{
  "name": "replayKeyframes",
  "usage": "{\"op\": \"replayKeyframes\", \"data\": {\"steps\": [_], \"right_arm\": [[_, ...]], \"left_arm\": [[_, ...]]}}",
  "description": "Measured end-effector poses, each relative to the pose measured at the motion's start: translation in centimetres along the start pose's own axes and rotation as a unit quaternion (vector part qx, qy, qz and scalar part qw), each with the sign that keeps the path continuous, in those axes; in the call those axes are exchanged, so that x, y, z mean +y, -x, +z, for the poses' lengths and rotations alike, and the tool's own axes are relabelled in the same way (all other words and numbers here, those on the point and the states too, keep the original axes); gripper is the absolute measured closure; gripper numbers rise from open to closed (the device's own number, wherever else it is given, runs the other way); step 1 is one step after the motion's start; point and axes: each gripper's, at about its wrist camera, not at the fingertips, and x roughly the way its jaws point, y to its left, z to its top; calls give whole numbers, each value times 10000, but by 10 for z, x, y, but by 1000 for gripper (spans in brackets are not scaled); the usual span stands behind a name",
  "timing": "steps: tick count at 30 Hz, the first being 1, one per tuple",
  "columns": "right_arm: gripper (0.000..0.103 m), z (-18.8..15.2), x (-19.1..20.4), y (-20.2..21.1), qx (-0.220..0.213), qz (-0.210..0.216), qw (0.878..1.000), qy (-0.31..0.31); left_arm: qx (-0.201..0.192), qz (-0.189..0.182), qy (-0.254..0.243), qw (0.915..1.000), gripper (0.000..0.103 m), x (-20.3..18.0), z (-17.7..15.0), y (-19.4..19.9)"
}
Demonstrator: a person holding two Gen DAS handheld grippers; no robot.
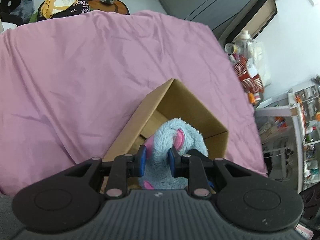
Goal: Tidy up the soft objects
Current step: 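Lower the mouse into the box and open the left gripper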
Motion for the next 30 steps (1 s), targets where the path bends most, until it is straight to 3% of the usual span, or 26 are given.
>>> {"op": "replayKeyframes", "data": {"steps": [6, 16, 18, 21, 25, 30], "right_arm": [[67, -4, -2, -7, 353, 25, 9993, -144], [47, -6, -1, 45, -46, 132, 9998, 164], [43, -4, -4, 55, -136, 71, 9995, 265], [36, -1, -9, 75, -312, -8, 9991, 281], [17, -6, -16, 98, -565, 51, 9977, 375], [11, -15, -23, 120, -730, 7, 9961, 504]], "left_arm": [[65, 136, 19, 9999, 77, 1, 2, -1], [-310, 157, -137, 9993, 63, -15, -7, 36], [-430, 162, -249, 9986, 51, -19, -12, 42], [-526, 381, -382, 9972, 43, -27, -17, 47], [-690, 550, -382, 9954, 31, -35, -27, 59], [-1069, 851, -775, 9876, 16, -52, -46, 79]]}}
